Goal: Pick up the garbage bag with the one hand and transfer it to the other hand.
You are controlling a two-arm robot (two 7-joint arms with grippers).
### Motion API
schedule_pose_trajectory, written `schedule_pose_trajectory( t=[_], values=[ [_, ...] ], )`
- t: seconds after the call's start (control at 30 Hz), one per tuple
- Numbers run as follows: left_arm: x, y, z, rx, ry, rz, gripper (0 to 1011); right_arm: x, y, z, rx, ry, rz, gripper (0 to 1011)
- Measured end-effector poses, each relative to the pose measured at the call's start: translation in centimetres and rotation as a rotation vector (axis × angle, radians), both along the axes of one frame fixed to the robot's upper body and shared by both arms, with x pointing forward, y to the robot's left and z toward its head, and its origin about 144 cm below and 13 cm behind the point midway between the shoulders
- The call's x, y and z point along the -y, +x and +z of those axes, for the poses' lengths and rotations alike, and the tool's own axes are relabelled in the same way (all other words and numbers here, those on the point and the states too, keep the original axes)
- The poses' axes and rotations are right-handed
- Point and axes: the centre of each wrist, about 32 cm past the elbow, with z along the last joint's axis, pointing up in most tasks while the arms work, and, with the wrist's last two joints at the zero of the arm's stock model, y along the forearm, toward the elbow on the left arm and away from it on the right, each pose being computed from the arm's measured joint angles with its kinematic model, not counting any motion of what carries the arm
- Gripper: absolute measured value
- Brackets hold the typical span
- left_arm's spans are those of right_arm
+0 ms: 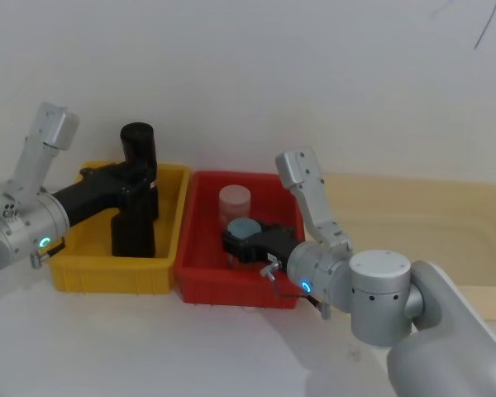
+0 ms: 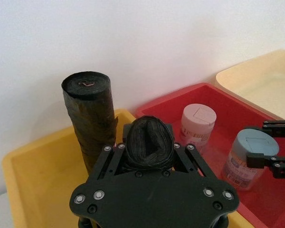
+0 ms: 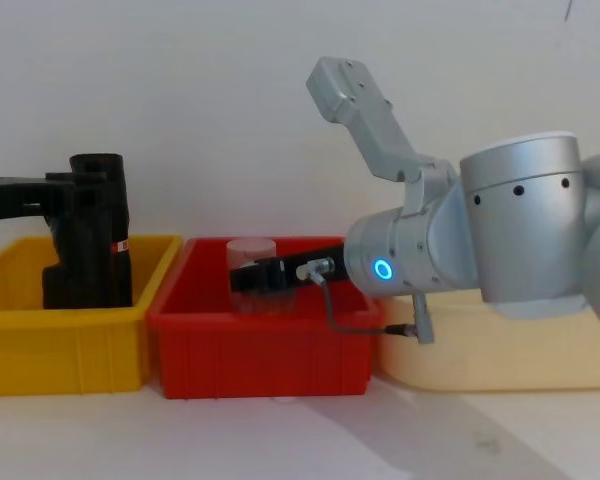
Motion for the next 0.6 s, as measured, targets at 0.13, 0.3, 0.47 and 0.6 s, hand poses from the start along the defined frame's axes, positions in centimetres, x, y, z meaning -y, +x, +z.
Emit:
schedule_pose_trajectory(
  t=[0.13,0.3,0.47,0.6],
  values=[
    [0.0,0.0,0.1,0.002,-0.002,-0.001,339,0.0,0.0,0.0,0.0,0.001,0.001,656],
    [0.1,0.0,0.6,0.015,-0.006,-0.007,339,0.3,-0.1,0.5,0.009,0.018,0.012,656],
    [0.3,0.1,2.2,0.046,-0.008,-0.024,339,0.7,-0.3,1.5,0.026,0.053,0.022,656],
    [0.5,0.2,4.0,0.076,-0.004,-0.042,339,1.3,-0.6,2.6,0.048,0.093,0.027,656]
  ],
)
